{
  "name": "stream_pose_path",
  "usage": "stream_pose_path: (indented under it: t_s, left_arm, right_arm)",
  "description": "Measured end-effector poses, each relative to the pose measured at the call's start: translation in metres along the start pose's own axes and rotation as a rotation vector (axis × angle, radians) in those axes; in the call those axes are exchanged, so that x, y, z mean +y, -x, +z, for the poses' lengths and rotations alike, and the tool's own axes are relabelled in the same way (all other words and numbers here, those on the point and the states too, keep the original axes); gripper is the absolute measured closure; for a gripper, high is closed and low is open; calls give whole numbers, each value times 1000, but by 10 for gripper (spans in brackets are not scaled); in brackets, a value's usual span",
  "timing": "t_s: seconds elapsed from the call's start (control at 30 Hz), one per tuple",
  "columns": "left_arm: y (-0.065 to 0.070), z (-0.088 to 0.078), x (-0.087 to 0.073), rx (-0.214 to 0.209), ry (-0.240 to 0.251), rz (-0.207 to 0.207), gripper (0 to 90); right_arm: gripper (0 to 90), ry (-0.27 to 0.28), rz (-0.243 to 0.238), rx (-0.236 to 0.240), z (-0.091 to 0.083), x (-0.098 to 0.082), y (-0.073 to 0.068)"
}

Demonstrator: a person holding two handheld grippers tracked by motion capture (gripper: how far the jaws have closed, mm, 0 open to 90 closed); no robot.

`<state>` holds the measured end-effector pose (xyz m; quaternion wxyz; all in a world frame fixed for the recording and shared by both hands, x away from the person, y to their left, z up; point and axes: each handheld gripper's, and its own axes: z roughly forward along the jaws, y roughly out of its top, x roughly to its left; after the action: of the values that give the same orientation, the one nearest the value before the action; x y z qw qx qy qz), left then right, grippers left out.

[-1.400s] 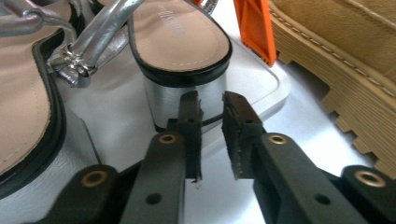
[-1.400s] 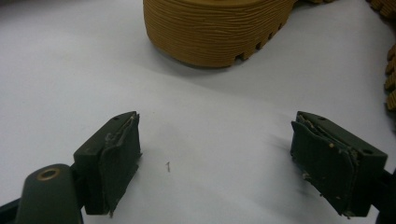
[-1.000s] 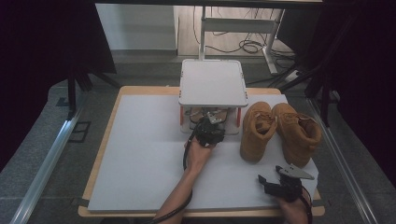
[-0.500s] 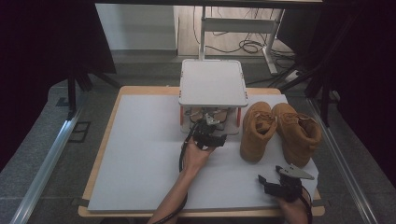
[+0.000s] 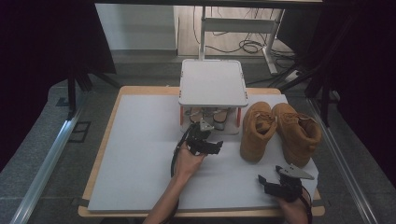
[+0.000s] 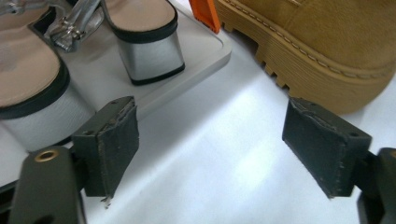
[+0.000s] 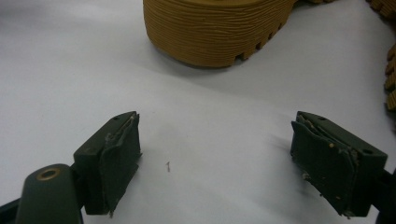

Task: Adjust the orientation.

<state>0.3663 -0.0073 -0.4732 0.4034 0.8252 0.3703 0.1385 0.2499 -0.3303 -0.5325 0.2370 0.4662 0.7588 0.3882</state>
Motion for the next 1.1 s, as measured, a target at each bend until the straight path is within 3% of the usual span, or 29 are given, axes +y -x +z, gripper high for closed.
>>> stream_pose_path:
  t_s: [0.3,0.77,1.1]
  left_arm:
    - [-3,-16,-9,-11,-1,12,137]
    - [-11,-42,-31,19,-19,26,130]
    - [-20,-61,-54,35,-13,-3,130]
  right_arm:
    - [159,0,0,0,0,0,0]
    - [159,-1,-1,-1,0,0,0]
    - [159,-2,-1,-1,0,0,0]
